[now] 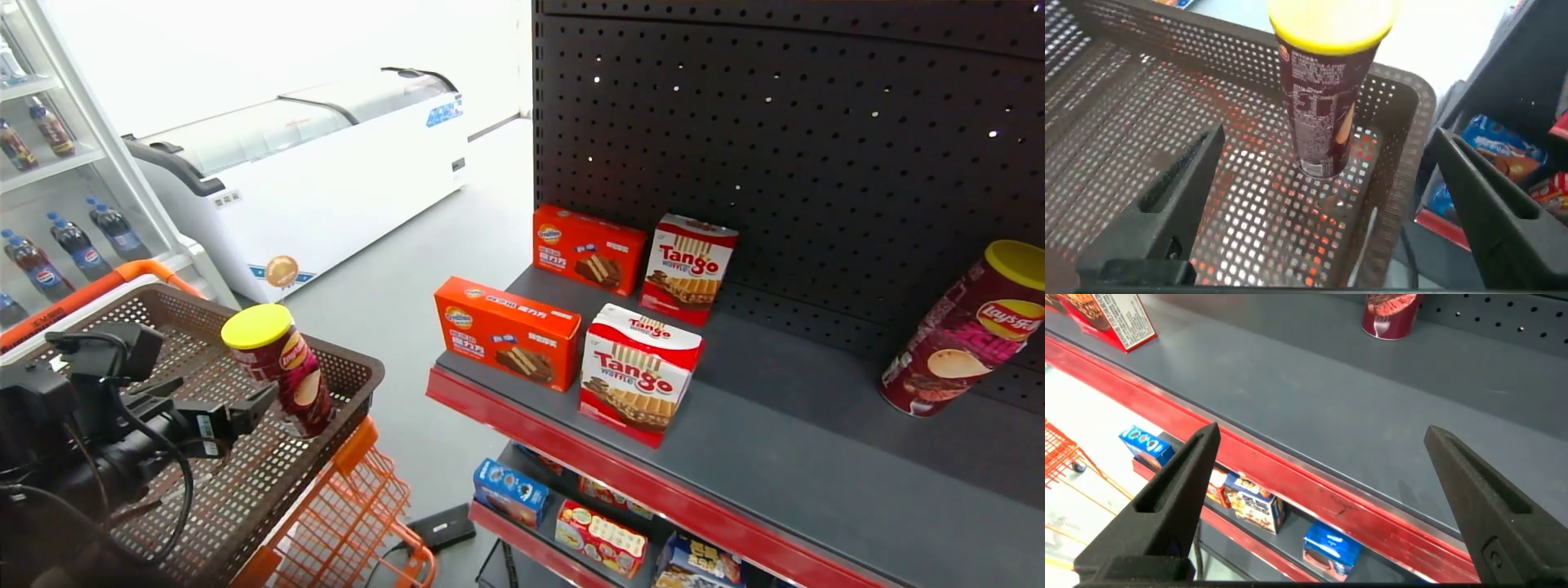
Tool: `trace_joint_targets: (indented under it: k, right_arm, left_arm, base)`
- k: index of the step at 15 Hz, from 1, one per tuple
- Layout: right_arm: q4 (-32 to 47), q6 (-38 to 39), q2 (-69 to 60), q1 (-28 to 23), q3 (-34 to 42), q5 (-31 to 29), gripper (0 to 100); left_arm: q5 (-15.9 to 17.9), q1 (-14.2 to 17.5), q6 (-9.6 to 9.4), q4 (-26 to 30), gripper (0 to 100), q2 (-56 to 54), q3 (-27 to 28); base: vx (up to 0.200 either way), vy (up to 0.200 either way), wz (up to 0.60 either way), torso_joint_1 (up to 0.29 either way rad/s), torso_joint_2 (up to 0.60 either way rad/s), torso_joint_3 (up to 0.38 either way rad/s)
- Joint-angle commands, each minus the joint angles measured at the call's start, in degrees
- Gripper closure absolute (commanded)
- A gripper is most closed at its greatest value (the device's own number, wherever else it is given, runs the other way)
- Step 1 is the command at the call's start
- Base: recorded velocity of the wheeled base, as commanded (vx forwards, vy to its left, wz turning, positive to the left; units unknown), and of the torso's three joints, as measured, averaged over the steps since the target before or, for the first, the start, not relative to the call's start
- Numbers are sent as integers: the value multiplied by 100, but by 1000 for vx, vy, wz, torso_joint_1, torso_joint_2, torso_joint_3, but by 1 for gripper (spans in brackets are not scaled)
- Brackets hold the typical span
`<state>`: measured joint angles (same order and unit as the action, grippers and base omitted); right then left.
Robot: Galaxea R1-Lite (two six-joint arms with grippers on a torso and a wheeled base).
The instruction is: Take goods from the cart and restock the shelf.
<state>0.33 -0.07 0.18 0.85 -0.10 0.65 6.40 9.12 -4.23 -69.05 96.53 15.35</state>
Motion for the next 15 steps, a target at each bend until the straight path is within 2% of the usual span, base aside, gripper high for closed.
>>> trace_joint_targets:
  k: [1, 2, 3, 4, 9, 12, 15]
  right_arm:
    - [2, -1, 8, 3, 1, 6, 0]
    - [2, -1, -1, 3, 1, 6, 0]
    - [2, -1, -1, 3, 1, 6, 0]
    - [2, 7, -1, 3, 1, -3, 0]
    - [2, -1, -1, 3, 1, -3, 0]
    - [2, -1, -1, 3, 1, 6, 0]
    - [2, -1, -1, 3, 1, -3, 0]
  left_arm:
    - [494, 275, -139, -496, 0, 1140, 91]
    - [538, 275, -139, -540, 0, 1184, 126]
    - [757, 266, -148, -733, 0, 1378, 346]
    - [775, 266, -148, -891, 0, 1641, 619]
    - [784, 248, -131, -918, 0, 2222, 1339]
    - [793, 152, -131, -909, 0, 2626, 2104]
    - [793, 55, -148, -909, 0, 2951, 2420]
  base:
    - [0, 0, 0, 0, 0, 0]
    - [0, 0, 0, 0, 0, 0]
    - [0, 0, 0, 0, 0, 0]
    - [0, 0, 0, 0, 0, 0]
    - [0, 0, 0, 0, 0, 0]
    - [0, 0, 0, 0, 0, 0]
    - [0, 0, 0, 0, 0, 0]
